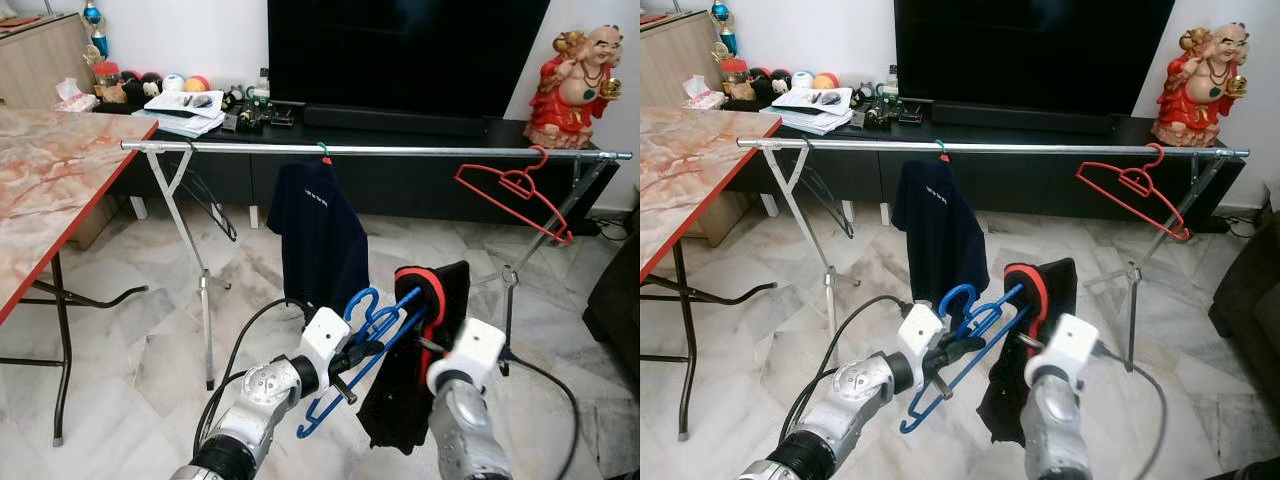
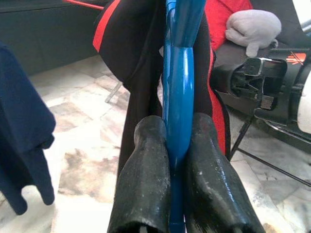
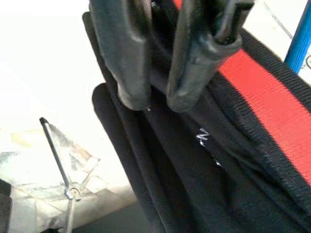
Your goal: Hang hanger
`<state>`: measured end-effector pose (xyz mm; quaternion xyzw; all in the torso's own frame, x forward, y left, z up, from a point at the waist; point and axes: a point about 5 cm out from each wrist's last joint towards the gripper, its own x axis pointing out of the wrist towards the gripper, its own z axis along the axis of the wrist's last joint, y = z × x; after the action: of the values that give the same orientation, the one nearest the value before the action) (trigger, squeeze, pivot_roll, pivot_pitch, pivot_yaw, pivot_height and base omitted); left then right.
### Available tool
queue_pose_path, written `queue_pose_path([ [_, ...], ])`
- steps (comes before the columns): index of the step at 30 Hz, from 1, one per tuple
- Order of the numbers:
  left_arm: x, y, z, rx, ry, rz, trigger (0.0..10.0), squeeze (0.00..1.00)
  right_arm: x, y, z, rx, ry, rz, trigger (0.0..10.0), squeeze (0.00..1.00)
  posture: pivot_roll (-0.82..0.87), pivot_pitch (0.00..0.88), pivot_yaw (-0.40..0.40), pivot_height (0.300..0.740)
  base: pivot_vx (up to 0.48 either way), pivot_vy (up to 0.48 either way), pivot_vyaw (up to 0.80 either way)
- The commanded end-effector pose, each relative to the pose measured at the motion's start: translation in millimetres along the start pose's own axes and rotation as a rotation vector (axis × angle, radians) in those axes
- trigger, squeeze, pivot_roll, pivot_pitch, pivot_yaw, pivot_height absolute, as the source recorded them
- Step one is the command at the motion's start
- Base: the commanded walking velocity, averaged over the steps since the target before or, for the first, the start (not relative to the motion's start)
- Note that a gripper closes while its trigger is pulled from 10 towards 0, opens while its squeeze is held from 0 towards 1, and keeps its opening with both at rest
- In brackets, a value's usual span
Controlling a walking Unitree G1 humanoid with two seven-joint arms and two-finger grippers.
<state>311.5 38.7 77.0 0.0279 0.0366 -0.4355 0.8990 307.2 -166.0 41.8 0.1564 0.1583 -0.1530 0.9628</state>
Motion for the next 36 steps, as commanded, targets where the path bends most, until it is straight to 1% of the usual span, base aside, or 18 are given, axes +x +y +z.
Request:
queue_pose_path([
  [1,2.5,-2.2,7,0.024,-0.036,-0.013,0.0,0.0,-2.0,4.8,4,0.0,0.003,0.027,10.0,1.0,-0.13,0.0,-0.051,0.74,0.0,0.0,0.0],
  [3,3.0,-2.7,7,0.024,-0.035,-0.016,0.0,0.0,-5.8,7.7,5,0.002,0.0,0.055,10.0,1.0,-0.13,0.0,-0.049,0.74,0.0,0.0,0.0],
  [5,4.0,-3.5,7,0.024,-0.035,-0.02,0.0,0.0,-11.6,11.2,9,-0.02,0.004,0.09,10.0,1.0,-0.13,0.0,-0.05,0.74,0.0,0.0,0.0],
  [8,4.2,-3.5,7,0.024,-0.036,-0.021,0.0,0.0,-13.6,13.9,3,-0.085,0.077,0.134,10.0,1.0,-0.13,0.0,-0.05,0.74,0.0,0.0,0.0],
  [9,4.2,-3.5,8,0.024,-0.036,-0.021,0.0,0.0,-14.3,14.6,2,-0.093,0.086,0.144,10.0,1.0,-0.13,0.0,-0.05,0.74,0.0,0.0,0.0],
  [10,4.1,-3.2,8,0.024,-0.036,-0.021,0.0,0.0,-15.3,14.5,3,-0.132,0.095,0.153,10.0,1.0,-0.13,0.0,-0.051,0.74,0.0,0.0,0.0],
  [11,3.7,-2.5,8,0.025,-0.036,-0.021,0.0,0.0,-16.4,11.6,6,-0.205,0.1,0.146,10.0,1.0,-0.13,0.0,-0.052,0.74,0.0,0.0,0.0],
  [13,3.2,-1.9,8,0.026,-0.036,-0.02,0.0,0.0,-17.5,8.0,8,-0.257,0.101,0.129,10.0,1.0,-0.13,0.0,-0.053,0.74,0.0,0.0,0.0],
  [14,2.7,-1.5,7,0.026,-0.033,-0.019,0.0,0.0,-19.9,3.1,10,-0.308,0.111,0.111,10.0,1.0,-0.13,0.0,-0.053,0.74,0.0,0.0,0.0],
  [16,2.5,-1.6,6,0.027,-0.031,-0.018,0.0,0.0,-22.0,-1.8,12,-0.351,0.123,0.092,10.0,1.0,-0.13,0.0,-0.055,0.74,0.0,0.0,0.0],
  [18,2.5,-1.9,6,0.027,-0.029,-0.019,0.0,0.0,-24.8,-4.8,11,-0.355,0.147,0.094,10.0,1.0,-0.13,0.0,-0.055,0.74,0.0,0.0,0.0],
  [19,2.6,-2.4,6,0.026,-0.029,-0.021,0.0,0.0,-30.4,-5.4,9,-0.372,0.179,0.115,10.0,1.0,-0.13,0.0,-0.055,0.74,0.0,0.0,0.0],
  [21,2.8,-2.8,6,0.026,-0.029,-0.023,0.0,0.0,-35.4,-3.3,6,-0.394,0.21,0.155,10.0,1.0,-0.13,0.0,-0.055,0.74,0.0,0.0,0.0],
  [24,2.6,-2.5,6,0.026,-0.027,-0.025,0.0,0.0,-41.2,1.6,2,-0.461,0.245,0.232,10.0,1.0,-0.14,0.0,-0.053,0.74,0.0,0.0,0.0],
  [27,3.0,-2.6,6,0.027,-0.026,-0.026,0.0,0.0,-41.5,2.2,1,-0.482,0.266,0.246,10.0,1.0,-0.14,0.0,-0.053,0.74,0.0,0.0,0.0],
  [29,3.7,-2.7,6,0.027,-0.027,-0.027,0.0,0.0,-40.3,5.0,-1,-0.512,0.283,0.282,10.0,1.0,-0.14,0.0,-0.053,0.74,0.0,0.0,0.0],
  [30,4.4,-3.1,7,0.027,-0.028,-0.029,0.0,0.0,-40.0,9.5,-3,-0.529,0.309,0.333,10.0,1.0,-0.14,0.0,-0.054,0.74,0.0,0.0,0.0],
  [36,4.7,-3.7,7,0.028,-0.029,-0.031,0.0,0.0,-35.5,14.8,-7,-0.543,0.343,0.37,10.0,1.0,-0.13,0.0,-0.059,0.74,0.0,0.0,0.0],
])
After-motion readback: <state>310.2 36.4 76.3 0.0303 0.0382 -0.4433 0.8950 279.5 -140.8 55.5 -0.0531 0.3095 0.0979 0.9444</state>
